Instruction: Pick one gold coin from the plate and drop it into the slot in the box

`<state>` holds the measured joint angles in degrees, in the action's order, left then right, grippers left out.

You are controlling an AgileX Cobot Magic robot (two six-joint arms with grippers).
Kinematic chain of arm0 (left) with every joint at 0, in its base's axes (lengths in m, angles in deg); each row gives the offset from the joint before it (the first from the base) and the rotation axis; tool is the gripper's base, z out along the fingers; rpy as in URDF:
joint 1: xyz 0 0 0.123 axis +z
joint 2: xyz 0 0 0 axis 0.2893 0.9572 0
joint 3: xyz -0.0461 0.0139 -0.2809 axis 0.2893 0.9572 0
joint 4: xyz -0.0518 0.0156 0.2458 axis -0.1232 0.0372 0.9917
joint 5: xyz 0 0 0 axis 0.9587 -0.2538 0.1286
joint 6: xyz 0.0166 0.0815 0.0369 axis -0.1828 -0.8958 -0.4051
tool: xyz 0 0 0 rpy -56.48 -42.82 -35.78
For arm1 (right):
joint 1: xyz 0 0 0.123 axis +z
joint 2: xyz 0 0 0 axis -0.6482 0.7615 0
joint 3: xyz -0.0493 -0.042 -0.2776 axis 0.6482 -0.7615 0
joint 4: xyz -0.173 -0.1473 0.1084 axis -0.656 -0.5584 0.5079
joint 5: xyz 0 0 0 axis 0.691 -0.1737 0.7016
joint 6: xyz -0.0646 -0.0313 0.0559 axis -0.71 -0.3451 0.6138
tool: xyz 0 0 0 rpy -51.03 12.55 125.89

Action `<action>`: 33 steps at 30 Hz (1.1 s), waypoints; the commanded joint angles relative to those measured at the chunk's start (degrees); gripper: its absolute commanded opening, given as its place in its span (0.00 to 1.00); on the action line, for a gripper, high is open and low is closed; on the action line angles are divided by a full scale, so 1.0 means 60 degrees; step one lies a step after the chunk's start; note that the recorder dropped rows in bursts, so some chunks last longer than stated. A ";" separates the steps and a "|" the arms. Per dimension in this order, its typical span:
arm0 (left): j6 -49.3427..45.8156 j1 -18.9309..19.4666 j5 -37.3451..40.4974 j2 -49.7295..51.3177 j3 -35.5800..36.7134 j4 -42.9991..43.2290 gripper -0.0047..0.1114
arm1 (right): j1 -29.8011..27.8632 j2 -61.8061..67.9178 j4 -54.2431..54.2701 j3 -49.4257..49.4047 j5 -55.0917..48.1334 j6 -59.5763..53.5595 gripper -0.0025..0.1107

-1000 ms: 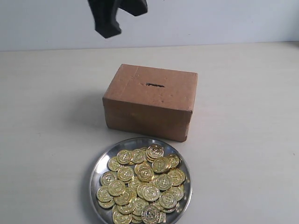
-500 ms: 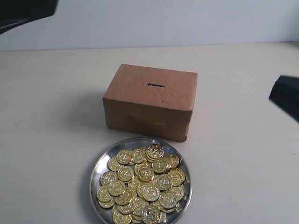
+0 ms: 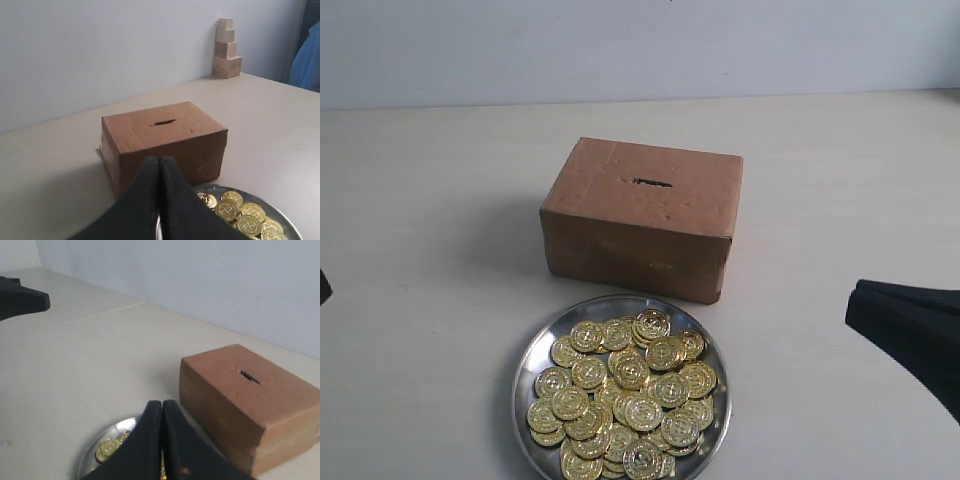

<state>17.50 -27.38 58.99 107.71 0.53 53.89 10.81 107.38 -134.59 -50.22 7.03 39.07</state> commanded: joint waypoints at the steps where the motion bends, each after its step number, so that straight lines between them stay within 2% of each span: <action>1: 0.0785 0.0029 -0.0505 -0.0209 0.0635 -0.0113 0.04 | 0.0018 -0.0039 -0.0170 -0.0569 -0.0063 0.0052 0.02; 14: 0.0785 0.0029 0.0114 -0.0219 0.0635 -0.0178 0.04 | 0.0018 -0.0097 -0.0312 -0.1599 -0.0106 0.0075 0.02; 17: 0.0785 0.0029 0.0158 -0.0219 0.0635 -0.0178 0.04 | 0.0018 -0.0113 -0.0312 -0.1599 -0.0296 0.1022 0.02; 22: 0.0785 0.0029 0.0158 -0.0219 0.0635 -0.0178 0.04 | 0.0018 -0.0113 -0.0294 -0.1599 -0.0531 0.4742 0.02; 23: 0.0785 0.0029 0.0158 -0.0219 0.0635 -0.0178 0.04 | 0.0018 -0.0113 -0.0294 -0.1599 -0.0455 0.5017 0.02; 33: 0.0765 0.0029 0.0154 -0.0219 0.0635 -0.0178 0.04 | 0.0018 -0.0113 -0.0294 -0.1599 -0.0287 0.5122 0.02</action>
<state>21.91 -27.38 59.86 106.72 4.15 53.08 10.81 107.15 -136.23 -59.56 5.16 69.56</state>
